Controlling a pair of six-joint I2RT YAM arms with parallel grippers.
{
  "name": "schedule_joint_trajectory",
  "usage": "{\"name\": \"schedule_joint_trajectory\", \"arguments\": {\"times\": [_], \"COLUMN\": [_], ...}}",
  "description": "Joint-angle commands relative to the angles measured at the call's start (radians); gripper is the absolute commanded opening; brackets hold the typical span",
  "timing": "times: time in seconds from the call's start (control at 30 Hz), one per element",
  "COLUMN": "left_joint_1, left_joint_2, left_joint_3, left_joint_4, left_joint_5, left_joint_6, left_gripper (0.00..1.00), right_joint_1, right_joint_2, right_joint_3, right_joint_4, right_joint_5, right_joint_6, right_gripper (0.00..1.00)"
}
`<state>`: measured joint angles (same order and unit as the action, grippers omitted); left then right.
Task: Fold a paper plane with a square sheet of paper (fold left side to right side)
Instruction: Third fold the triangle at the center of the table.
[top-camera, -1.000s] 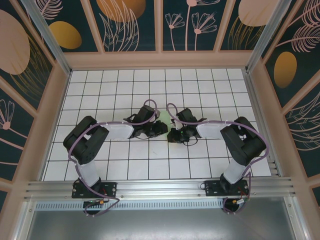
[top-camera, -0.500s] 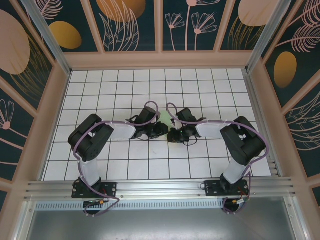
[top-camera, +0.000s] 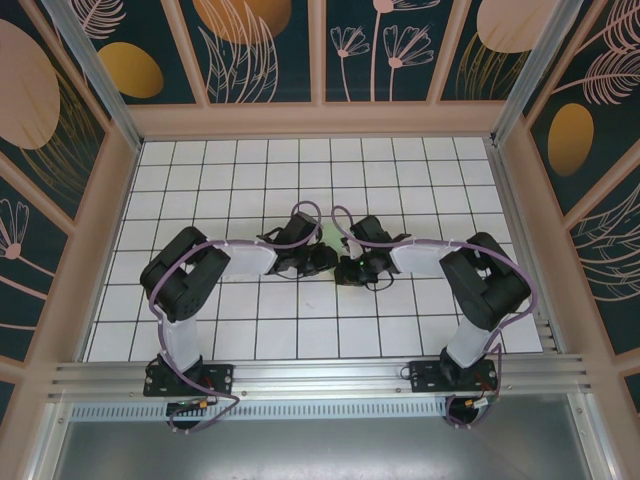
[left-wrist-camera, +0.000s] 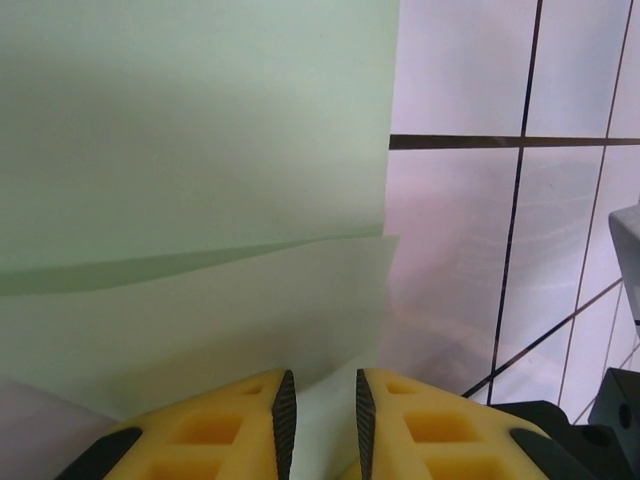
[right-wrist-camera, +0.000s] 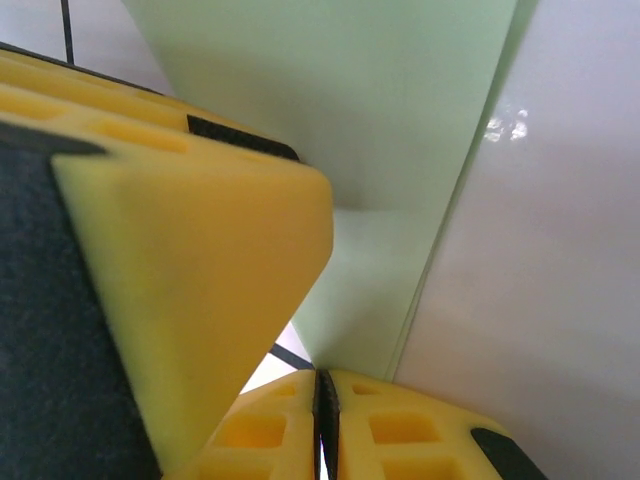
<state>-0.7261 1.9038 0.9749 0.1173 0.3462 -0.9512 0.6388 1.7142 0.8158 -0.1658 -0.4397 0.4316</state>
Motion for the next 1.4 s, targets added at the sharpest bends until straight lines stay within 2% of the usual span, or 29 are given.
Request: {"name": "schedule_joint_trajectory", "arguments": {"times": [0.0, 1.07, 1.3, 1.37], "left_joint_1": [0.009, 0.192, 0.199, 0.197], "left_joint_2": [0.050, 0.045, -0.098, -0.150], "left_joint_3": [0.026, 0.072, 0.080, 0.054], "left_joint_4": [-0.078, -0.154, -0.209, -0.186], "left_joint_5": [-0.116, -0.136, -0.179, -0.141], "left_joint_6": [0.066, 0.207, 0.257, 0.270], "left_gripper": [0.27, 0.35, 0.40, 0.41], "right_joint_1": [0.005, 0.004, 0.000, -0.007], "right_joint_2": [0.076, 0.066, 0.056, 0.047], "right_joint_3": [-0.034, -0.037, -0.037, -0.037], "right_joint_4": [-0.136, -0.134, -0.122, -0.113], "right_joint_5": [0.156, 0.138, 0.124, 0.108], "right_joint_6": [-0.014, -0.024, -0.030, -0.035], "right_gripper": [0.14, 0.14, 0.14, 0.14]}}
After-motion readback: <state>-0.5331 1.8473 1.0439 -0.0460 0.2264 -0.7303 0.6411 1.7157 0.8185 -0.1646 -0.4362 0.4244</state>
